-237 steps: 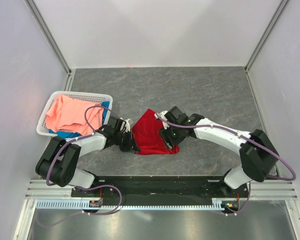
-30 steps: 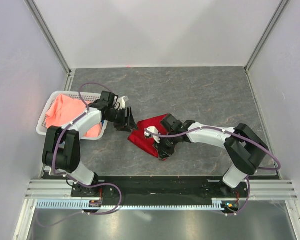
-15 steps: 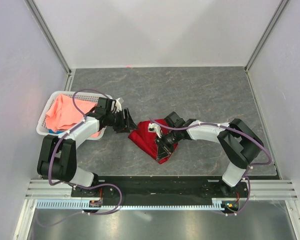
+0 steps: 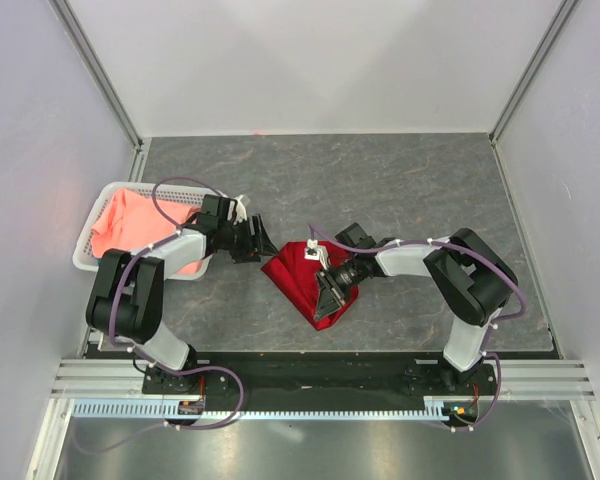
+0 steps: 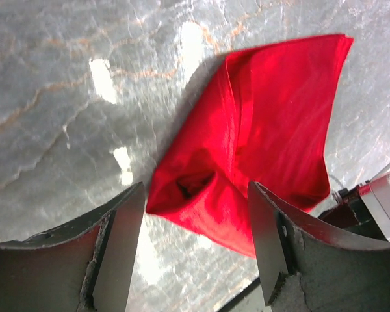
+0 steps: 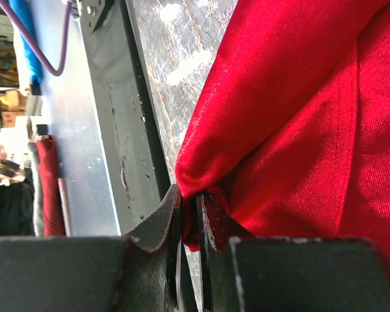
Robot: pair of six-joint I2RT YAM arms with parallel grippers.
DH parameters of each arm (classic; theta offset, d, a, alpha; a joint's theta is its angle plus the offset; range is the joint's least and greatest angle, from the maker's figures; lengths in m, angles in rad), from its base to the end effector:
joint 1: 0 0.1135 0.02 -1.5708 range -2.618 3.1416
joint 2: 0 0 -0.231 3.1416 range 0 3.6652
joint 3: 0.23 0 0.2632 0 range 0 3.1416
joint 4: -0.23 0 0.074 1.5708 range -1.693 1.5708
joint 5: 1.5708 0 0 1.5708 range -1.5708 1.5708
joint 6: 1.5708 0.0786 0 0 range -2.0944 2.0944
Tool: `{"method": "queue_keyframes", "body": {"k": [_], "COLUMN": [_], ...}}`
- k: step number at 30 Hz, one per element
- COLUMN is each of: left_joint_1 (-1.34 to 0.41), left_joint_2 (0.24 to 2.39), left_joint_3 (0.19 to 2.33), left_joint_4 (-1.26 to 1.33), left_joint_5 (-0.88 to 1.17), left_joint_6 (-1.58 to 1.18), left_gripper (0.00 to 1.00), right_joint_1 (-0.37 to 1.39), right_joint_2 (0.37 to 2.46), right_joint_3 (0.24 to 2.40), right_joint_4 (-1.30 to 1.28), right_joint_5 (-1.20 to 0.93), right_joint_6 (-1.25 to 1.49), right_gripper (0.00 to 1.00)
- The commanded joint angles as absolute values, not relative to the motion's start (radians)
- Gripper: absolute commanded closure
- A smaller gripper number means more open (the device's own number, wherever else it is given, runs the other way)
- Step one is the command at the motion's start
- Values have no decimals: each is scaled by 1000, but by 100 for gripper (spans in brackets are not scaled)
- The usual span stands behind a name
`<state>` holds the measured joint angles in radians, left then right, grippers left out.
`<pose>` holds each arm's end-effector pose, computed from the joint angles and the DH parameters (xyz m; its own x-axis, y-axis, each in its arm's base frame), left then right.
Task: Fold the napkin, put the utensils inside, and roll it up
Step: Roll the napkin with the utensil
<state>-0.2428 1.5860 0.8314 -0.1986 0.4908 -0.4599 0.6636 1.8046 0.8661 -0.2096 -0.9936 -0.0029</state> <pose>0.3156 -0.1163 0.0958 -0.9208 -0.1752 -0.3484 0.0762 0.7953 -0.6014 0.2126 0.2498 0.0603 -0.7167 -0.5624 -0.4124 -0.6090 0.2165 0.7630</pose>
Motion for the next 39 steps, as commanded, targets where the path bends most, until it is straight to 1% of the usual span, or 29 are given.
{"method": "queue_keyframes", "body": {"k": [1, 7, 11, 15, 21, 24, 27, 28, 31, 32, 33, 34, 36, 37, 39], "left_joint_1": [-255, -278, -290, -302, -304, -305, -305, -304, -305, -308, -313, -316, -330, -331, -336], "left_joint_2": [1640, 1710, 1712, 1710, 1675, 1684, 1706, 1710, 1724, 1727, 1730, 1736, 1741, 1740, 1738], "left_joint_3": [877, 904, 876, 850, 810, 813, 822, 824, 838, 845, 850, 853, 864, 865, 867], "left_joint_4": [-89, -57, -48, -48, -40, -40, -52, -66, -92, -112, -120, -133, -172, -184, -219], "left_joint_5": [502, 512, 520, 532, 515, 512, 509, 506, 489, 489, 485, 480, 459, 450, 422], "left_joint_6": [-451, -419, -405, -405, -408, -410, -410, -410, -403, -400, -400, -399, -396, -394, -394], "left_gripper": [28, 29, 35, 40, 38, 42, 54, 62, 76, 85, 90, 97, 98, 98, 98], "right_joint_1": [652, 643, 630, 621, 603, 603, 601, 601, 597, 594, 592, 591, 591, 589, 588], "right_joint_2": [1861, 1878, 1879, 1882, 1913, 1921, 1917, 1916, 1916, 1914, 1913, 1908, 1887, 1859, 1830], "right_joint_3": [834, 839, 838, 845, 857, 861, 859, 861, 857, 862, 867, 871, 890, 893, 905], "right_joint_4": [-196, -193, -195, -193, -193, -195, -195, -196, -199, -202, -209, -234, -262, -284, -304], "right_joint_5": [-927, -930, -927, -933, -951, -950, -946, -945, -931, -922, -899, -887, -845, -803, -752], "right_joint_6": [-8, -2, 0, 0, 31, 31, 32, 31, 41, 47, 54, 55, 58, 63, 66], "right_gripper": [93, 94, 94, 94, 94, 94, 95, 95, 94, 93, 92, 87, 80, 74, 69]}}
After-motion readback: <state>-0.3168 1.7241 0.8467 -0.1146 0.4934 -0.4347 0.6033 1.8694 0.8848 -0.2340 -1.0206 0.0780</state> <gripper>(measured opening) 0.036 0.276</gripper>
